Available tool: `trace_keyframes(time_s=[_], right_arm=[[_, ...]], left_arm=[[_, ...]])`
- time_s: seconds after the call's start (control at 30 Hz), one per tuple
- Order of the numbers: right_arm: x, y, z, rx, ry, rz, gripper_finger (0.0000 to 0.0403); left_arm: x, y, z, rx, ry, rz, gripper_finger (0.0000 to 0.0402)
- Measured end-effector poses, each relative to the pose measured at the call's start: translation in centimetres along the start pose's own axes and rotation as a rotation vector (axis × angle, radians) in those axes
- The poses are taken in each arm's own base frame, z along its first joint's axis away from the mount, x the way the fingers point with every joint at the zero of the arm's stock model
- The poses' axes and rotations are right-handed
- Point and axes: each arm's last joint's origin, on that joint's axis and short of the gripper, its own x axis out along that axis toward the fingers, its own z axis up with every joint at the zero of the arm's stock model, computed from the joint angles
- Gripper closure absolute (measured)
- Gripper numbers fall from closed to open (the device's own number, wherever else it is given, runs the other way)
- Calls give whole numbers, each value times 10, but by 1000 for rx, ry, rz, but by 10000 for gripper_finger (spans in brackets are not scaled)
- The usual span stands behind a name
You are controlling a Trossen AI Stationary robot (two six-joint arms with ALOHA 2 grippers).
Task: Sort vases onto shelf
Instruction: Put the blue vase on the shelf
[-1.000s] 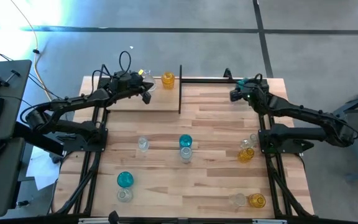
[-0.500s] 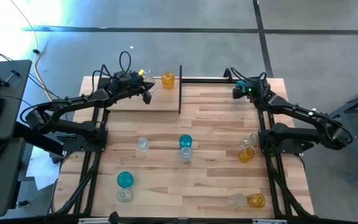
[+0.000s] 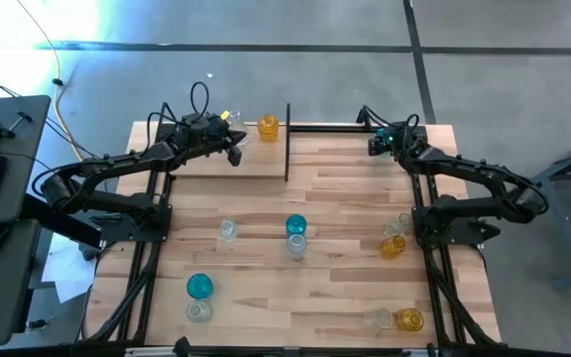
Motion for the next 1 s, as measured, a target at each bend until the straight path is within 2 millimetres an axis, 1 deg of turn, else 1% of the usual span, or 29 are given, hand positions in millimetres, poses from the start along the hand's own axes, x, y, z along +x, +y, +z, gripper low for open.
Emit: trace_keyframes(time_s=[0.13,0.27,0.57,0.67,0.8,1.0], right_arm=[[1,0,2,12,-22,-5,115],[1,1,5,9,-46,1,159],[0,1,7,-29,-63,0,289],[0,1,7,-54,-64,-1,322],[0,1,7,-61,-62,-5,341],[0,1,5,-68,-48,-1,352]], left_arm=[[0,0,0,5,0,0,402],[0,0,0,5,1,-3,402],[0,0,0,5,1,-14,401],[0,0,0,5,2,-17,402],[0,-1,0,7,2,-19,402],[0,-5,0,12,3,-33,401]])
